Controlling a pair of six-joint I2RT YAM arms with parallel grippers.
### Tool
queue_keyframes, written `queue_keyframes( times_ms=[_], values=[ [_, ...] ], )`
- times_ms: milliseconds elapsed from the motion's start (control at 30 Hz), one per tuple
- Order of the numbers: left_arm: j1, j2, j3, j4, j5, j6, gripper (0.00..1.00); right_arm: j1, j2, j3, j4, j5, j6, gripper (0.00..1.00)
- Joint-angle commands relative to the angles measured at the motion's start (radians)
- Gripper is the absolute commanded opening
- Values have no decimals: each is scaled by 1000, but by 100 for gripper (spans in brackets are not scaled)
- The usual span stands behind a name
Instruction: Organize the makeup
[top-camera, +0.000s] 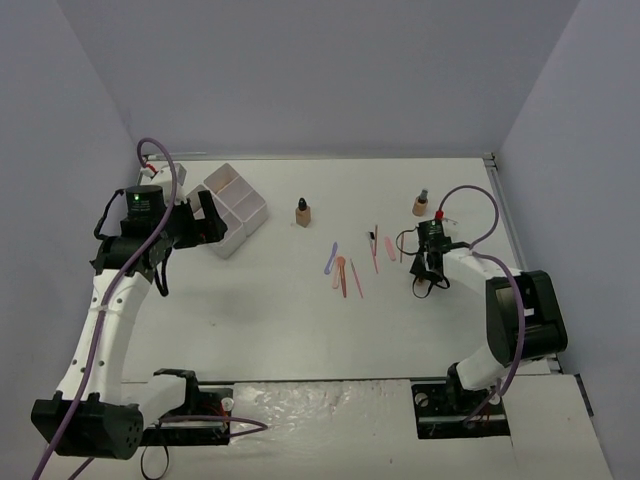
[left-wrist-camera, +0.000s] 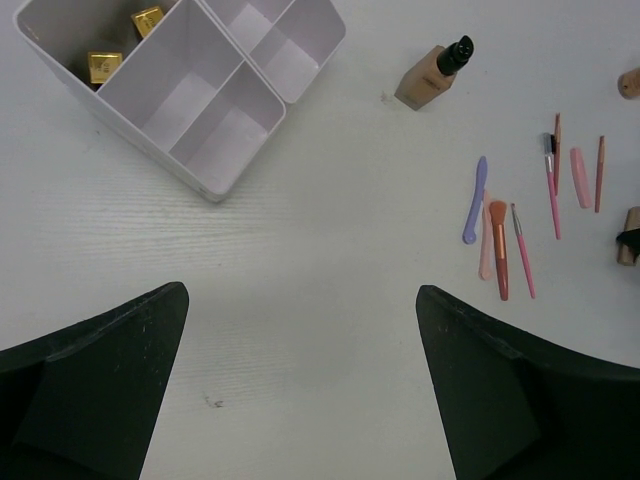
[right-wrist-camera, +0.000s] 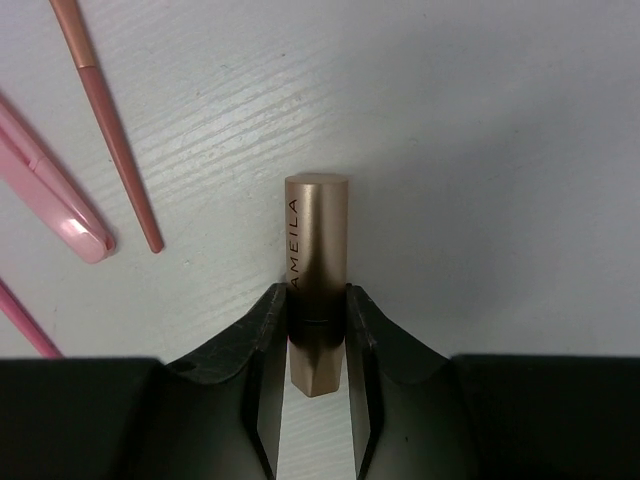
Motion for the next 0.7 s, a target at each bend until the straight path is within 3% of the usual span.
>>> queue_keyframes(
  times_ms=[0,167,367,667],
  values=[
    [-21,-27,76,45,69,-67,97,4,-88,-14,9,-15,-51,4],
    [-67,-32,99,81,110,-172,97,79,-230,-6,22,-37,-106,0],
    [-200,-32,123,195,104,-320,97,353,-428,19,165,-98,-160,0],
    [-419,6,136,389,-18,-461,97,568,-476,98,381,-208,-227,0]
  ],
)
